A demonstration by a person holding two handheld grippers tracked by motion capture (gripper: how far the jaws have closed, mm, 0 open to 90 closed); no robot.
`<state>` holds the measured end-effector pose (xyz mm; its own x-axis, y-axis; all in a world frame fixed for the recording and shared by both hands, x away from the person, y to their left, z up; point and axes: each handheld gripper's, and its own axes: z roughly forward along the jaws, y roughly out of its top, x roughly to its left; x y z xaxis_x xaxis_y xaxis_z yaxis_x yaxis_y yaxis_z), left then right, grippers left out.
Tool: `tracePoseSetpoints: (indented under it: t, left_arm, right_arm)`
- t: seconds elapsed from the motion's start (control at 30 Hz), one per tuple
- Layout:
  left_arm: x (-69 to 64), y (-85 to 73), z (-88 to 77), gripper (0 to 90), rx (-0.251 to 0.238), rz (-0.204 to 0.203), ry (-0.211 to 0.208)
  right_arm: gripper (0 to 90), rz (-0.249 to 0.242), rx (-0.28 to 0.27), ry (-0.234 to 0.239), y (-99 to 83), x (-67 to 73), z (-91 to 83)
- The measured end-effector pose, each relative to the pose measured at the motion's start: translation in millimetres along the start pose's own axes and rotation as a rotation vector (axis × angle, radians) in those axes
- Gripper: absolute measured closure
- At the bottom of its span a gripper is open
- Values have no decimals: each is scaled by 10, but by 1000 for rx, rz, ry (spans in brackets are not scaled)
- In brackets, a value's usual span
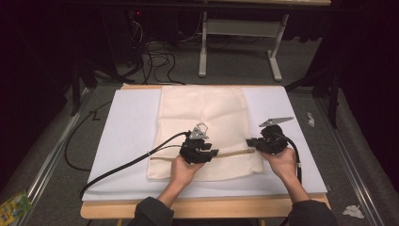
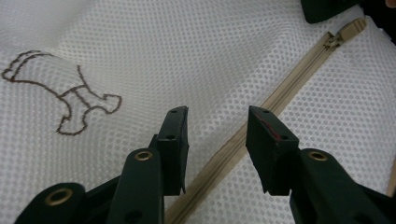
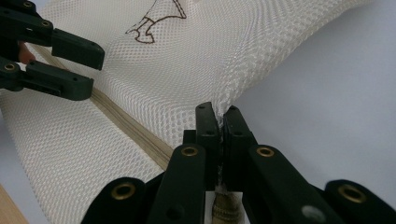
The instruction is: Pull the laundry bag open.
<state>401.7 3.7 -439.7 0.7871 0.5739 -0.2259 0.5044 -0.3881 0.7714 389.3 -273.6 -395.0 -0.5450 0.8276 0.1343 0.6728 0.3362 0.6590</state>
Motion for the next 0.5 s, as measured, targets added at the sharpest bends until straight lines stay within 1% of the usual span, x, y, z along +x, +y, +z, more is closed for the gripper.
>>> tracePoseSetpoints:
  t: [0.03,0.1,0.17,0.23,0.33,0.43,0.5]
  left_arm:
    - [-1,1,21,591,2,-3,-10]
    - [2,-1,34,590,8,-5,-15]
    - [-3,-1,20,593,12,3,-19]
    - [-21,1,8,595,4,4,-27]
    - [-23,-1,53,571,2,7,-75]
    - [-22,-18,97,556,2,-6,-88]
    - [-21,-13,91,556,2,-3,-84]
  right_arm:
    - [891,5,2,0,14,-5,-7]
    - [891,14,0,5,39,-10,-34]
    - [891,1,1,0,57,11,-33]
    - [890,-5,5,-1,66,25,-28]
    - [890,-9,3,-5,104,60,-26]
    - [891,-17,-3,-8,156,95,-46]
    - [890,-14,-8,-6,174,101,-49]
